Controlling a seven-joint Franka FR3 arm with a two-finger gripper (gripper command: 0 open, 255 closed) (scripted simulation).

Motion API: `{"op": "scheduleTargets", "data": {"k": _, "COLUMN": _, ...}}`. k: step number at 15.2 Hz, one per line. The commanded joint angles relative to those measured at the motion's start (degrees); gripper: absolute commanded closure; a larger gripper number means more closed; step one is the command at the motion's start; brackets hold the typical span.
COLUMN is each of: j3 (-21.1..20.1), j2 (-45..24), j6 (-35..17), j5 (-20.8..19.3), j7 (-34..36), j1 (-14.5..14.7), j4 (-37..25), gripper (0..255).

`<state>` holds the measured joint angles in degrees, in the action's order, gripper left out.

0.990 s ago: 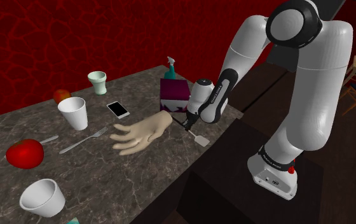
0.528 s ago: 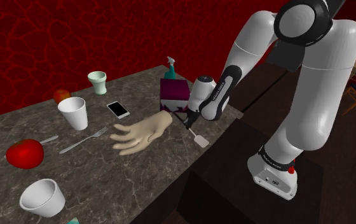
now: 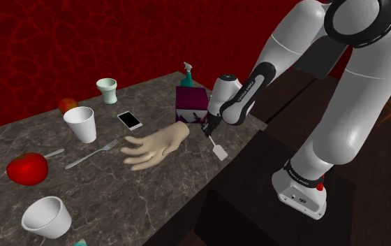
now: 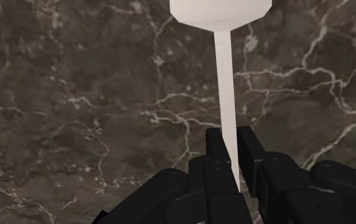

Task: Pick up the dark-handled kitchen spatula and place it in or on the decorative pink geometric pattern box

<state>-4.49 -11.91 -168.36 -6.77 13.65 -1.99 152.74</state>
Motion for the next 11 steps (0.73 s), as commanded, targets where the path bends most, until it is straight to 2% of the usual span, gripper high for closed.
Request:
{"op": "scheduleTargets", "data": {"k": 1, "j3": -0.8, "j2": 2.0, "j6": 1.8, "j5": 0.9, "j7": -0.7, "j1": -0.5, "j4": 0.2, "gripper": 255}}
{"op": "scheduleTargets", "data": {"k": 11, "j3": -2.4, "j2": 11.7, "j6": 10.8, "j5": 5.3, "j7": -4.0, "j1": -1.3, "j4": 0.8, "gripper": 255}}
